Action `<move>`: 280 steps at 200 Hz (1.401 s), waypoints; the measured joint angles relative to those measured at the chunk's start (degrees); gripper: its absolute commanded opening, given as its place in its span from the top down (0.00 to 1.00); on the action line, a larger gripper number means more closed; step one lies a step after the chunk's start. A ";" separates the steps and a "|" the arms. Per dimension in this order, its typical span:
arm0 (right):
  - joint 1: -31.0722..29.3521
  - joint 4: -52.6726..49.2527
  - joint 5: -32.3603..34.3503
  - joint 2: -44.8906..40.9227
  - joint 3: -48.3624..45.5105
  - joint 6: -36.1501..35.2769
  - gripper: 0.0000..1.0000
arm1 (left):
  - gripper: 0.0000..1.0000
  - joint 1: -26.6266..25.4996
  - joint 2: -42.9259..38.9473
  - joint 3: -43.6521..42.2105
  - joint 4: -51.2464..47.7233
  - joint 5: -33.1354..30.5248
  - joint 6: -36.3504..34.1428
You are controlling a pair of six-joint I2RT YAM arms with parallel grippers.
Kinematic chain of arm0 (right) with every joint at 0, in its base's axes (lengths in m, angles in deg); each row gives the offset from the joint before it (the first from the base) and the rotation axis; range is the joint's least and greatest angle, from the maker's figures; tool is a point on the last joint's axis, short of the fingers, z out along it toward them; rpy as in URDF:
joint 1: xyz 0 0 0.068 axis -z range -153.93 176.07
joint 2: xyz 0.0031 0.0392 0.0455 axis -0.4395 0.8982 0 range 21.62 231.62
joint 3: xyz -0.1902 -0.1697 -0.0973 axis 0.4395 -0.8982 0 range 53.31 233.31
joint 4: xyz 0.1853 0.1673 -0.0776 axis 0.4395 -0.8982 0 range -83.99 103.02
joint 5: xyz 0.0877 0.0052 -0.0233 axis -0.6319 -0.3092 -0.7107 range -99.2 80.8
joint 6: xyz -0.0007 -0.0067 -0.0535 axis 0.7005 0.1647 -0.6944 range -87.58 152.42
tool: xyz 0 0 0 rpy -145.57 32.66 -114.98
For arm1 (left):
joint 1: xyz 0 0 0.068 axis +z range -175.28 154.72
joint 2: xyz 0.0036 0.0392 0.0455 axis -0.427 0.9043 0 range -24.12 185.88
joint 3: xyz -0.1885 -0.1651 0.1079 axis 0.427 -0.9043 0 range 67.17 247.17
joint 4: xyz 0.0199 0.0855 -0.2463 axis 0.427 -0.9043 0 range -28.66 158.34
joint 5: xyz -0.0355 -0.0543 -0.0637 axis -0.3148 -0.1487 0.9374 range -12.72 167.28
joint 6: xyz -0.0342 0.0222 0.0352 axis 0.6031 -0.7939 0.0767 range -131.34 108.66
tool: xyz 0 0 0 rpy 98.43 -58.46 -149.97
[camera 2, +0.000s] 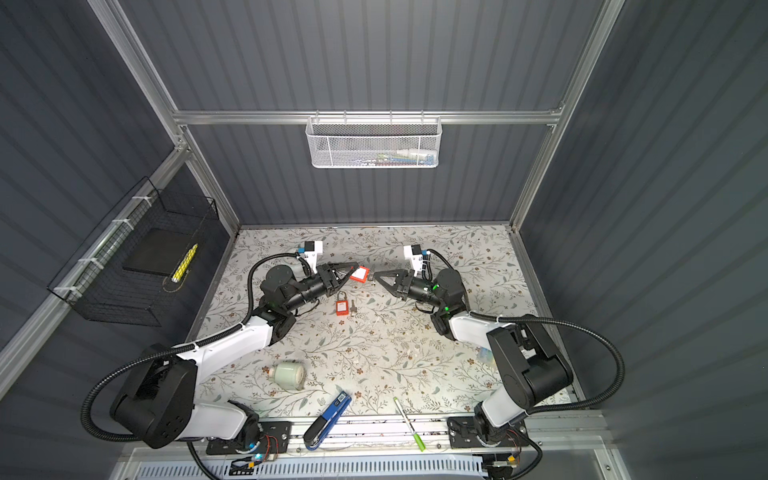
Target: Lock with the key
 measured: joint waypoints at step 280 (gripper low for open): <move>7.43 -8.11 1.03 -12.07 -11.43 -6.82 1.00 | 1.00 0.90 5.46 7.74 -26.43 0.04 -13.00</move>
